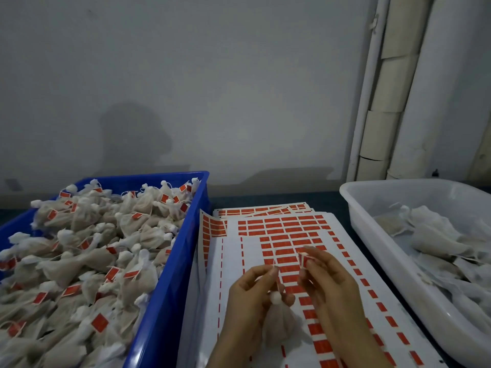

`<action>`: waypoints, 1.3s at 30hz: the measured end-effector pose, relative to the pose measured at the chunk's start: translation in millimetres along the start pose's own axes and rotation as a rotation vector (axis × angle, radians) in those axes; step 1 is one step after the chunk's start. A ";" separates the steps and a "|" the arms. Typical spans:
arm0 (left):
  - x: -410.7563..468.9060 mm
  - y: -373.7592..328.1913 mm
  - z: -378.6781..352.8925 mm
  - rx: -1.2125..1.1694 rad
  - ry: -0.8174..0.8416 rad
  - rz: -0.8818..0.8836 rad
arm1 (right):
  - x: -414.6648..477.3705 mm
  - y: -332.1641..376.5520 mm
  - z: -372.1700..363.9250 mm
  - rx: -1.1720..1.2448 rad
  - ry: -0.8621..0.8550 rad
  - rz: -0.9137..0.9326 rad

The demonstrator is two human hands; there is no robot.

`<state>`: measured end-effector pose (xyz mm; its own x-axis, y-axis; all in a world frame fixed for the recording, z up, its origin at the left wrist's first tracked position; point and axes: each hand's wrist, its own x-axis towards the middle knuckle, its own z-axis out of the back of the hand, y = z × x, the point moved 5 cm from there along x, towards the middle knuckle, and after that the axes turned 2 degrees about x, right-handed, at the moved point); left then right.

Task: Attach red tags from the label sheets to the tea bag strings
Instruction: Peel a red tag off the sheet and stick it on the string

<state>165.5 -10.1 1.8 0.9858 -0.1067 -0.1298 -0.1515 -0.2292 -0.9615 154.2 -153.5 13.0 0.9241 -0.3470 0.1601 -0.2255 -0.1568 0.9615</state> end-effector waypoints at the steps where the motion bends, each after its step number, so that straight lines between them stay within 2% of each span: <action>1: 0.1 0.6 -0.2 0.006 -0.008 -0.012 | -1.9 2.7 -3.7 0.018 0.026 0.007; 8: 0.4 3.4 1.9 0.016 -0.092 -0.060 | -15.0 -3.8 -15.9 -0.027 0.070 0.005; 14: -0.6 4.9 1.7 0.019 -0.095 -0.059 | -17.2 -3.9 -17.2 -0.037 0.048 0.013; 39: -3.8 4.7 -7.5 0.050 0.004 -0.118 | -14.6 -8.1 -14.1 -0.097 0.005 0.043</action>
<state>160.5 -18.0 -0.4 0.9962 -0.0861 -0.0143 -0.0307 -0.1918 -0.9810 147.0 -134.1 6.0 0.9159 -0.3468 0.2023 -0.2339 -0.0514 0.9709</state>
